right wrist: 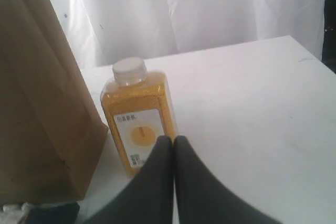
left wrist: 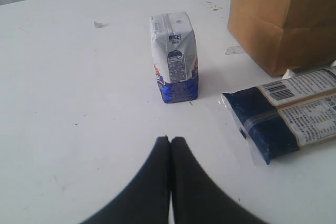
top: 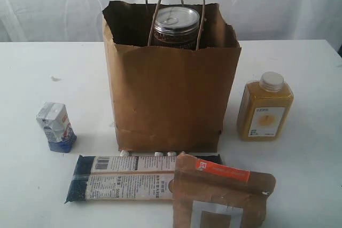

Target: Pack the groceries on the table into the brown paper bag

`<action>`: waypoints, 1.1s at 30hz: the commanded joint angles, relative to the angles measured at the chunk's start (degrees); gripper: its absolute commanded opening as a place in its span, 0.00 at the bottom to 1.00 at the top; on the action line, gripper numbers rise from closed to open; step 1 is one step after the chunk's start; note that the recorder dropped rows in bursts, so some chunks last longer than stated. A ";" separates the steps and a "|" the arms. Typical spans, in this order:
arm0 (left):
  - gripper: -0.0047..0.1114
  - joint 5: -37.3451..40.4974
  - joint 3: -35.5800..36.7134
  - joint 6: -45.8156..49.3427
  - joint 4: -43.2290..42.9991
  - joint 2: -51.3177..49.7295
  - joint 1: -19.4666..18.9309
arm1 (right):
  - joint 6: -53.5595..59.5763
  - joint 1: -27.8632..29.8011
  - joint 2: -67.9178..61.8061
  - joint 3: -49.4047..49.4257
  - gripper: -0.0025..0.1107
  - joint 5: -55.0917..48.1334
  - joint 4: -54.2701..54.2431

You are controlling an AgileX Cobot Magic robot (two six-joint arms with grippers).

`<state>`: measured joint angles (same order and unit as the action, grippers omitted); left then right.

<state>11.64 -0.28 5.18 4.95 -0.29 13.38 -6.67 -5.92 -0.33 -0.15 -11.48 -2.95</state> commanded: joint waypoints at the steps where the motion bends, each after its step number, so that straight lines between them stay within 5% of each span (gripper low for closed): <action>1: 0.04 -0.13 0.28 0.17 0.07 0.29 -0.23 | -5.87 0.29 0.33 0.15 0.02 10.34 -0.30; 10: 0.04 -0.13 0.28 0.17 0.07 0.29 -0.23 | -11.41 0.29 0.33 0.15 0.02 28.55 -0.30; 15: 0.04 -0.13 0.28 0.17 0.07 0.29 -0.23 | -15.67 -0.23 -0.48 -11.27 0.02 5.53 -0.08; 22: 0.04 -0.13 0.28 0.17 0.07 0.29 -0.23 | 17.10 -4.26 -16.92 -33.54 0.02 -28.28 -7.53; 25: 0.04 -0.13 0.28 0.17 0.07 0.29 -0.23 | 21.43 -4.37 -27.38 -42.28 0.03 -39.57 -7.14; 29: 0.04 -0.13 0.28 0.17 0.07 0.29 -0.23 | 31.12 -4.37 -44.17 -48.48 0.29 -45.22 -4.41; 33: 0.04 -0.13 0.28 0.17 0.07 0.29 -0.23 | 33.42 -5.48 -54.67 -52.94 0.71 -41.52 -1.29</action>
<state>11.64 -0.28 5.18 4.95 -0.29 13.38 24.62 -10.54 -49.35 -50.28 -55.34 -6.66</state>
